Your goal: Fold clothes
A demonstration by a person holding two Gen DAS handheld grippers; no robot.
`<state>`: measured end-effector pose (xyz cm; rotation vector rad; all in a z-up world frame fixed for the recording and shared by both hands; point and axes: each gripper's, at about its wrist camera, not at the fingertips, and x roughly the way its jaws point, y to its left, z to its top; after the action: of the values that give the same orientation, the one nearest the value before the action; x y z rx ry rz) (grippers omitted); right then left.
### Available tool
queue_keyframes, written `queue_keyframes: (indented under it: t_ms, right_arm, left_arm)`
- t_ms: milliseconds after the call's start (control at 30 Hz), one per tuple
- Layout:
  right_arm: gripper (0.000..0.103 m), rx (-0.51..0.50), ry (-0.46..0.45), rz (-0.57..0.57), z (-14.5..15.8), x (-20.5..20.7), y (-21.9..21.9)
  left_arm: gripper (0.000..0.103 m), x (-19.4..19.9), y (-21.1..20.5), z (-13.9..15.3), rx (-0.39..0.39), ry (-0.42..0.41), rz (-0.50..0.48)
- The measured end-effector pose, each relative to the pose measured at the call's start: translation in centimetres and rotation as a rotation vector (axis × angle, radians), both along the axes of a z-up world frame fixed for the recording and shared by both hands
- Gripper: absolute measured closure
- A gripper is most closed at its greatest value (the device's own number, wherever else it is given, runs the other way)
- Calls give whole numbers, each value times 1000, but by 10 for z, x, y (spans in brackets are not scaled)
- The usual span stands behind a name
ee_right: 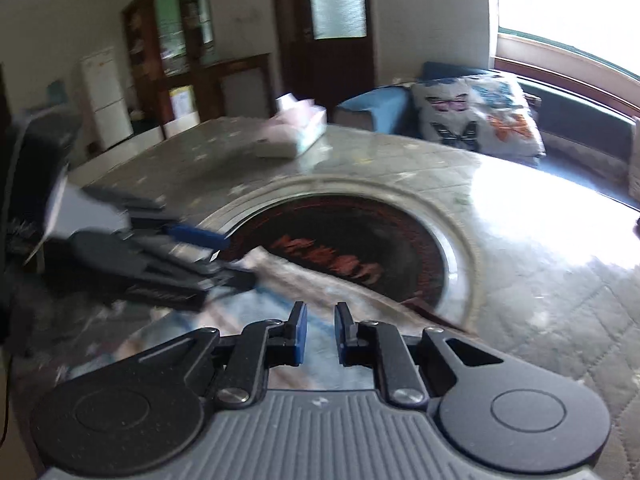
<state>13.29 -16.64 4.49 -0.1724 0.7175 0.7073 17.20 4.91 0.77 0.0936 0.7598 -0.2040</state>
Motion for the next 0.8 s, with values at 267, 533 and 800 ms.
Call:
queue_keyframes:
  t_ms: [267,533,800]
  right_arm:
    - [88,-62,25,130,-8,-39,22]
    - [88,-42,3,258,1,-84,42]
    - [87,-51,0,304,-11,-103,69]
  left_arm:
    - [46,0,2,0,-4,3,0]
    - [44,-1,2,-1,-3,4,8]
    - [38,-4,8,1,-28,9,33]
